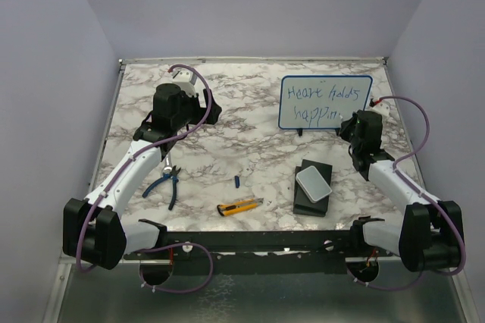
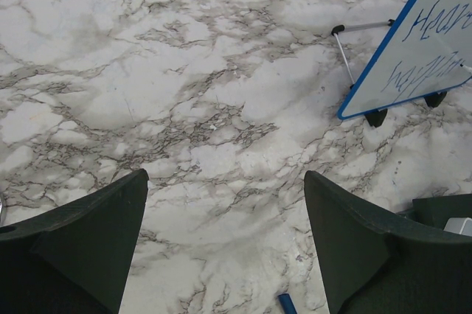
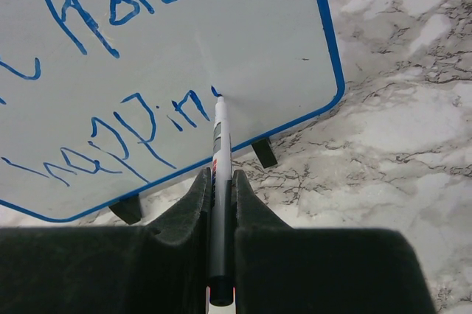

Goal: Write a sentence on the whiteboard

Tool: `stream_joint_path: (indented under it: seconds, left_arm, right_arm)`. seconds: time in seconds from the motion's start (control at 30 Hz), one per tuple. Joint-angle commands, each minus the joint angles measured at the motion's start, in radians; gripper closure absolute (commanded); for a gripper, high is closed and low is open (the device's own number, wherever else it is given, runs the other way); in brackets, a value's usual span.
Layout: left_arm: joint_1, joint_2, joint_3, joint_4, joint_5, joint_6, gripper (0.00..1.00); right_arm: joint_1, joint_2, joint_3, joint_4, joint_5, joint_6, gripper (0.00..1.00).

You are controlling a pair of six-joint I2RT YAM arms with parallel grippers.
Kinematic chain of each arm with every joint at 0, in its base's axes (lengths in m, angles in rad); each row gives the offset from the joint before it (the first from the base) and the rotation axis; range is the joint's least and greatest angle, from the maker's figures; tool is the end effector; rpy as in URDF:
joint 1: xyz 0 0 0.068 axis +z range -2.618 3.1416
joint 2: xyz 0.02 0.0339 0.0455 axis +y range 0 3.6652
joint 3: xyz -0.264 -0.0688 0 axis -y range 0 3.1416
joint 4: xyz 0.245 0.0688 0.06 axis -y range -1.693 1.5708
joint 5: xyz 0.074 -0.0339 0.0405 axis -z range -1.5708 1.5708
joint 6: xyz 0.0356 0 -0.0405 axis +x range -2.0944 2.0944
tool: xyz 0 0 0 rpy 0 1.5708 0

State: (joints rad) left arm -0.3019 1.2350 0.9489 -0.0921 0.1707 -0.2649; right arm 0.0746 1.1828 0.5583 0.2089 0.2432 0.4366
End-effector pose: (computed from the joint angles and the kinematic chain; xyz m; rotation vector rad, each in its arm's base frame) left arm 0.2716 -0.0909 0.3109 0.1515 1.9762 -0.5381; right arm 0.2532 0.0103 0.2195 0.5085 1.9080 0.0916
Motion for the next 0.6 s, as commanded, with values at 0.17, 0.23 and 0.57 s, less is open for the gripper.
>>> stream_joint_path:
  seconds: [0.17,0.23,0.57]
  left_arm:
    - [0.006,-0.011,-0.015,0.014,-0.01,0.007,0.12]
    - [0.005,-0.011,-0.015,0.014,-0.01,0.007,0.12]
    - [0.006,-0.012,-0.015,0.015,-0.01,0.007,0.13]
  right_arm:
    - [-0.007,-0.004,0.019,0.004,0.071,-0.004,0.99]
    - [-0.007,-0.012,0.02,0.004,0.076,-0.007,0.99]
    - [-0.007,-0.027,0.016,0.045,0.044,-0.03,0.99]
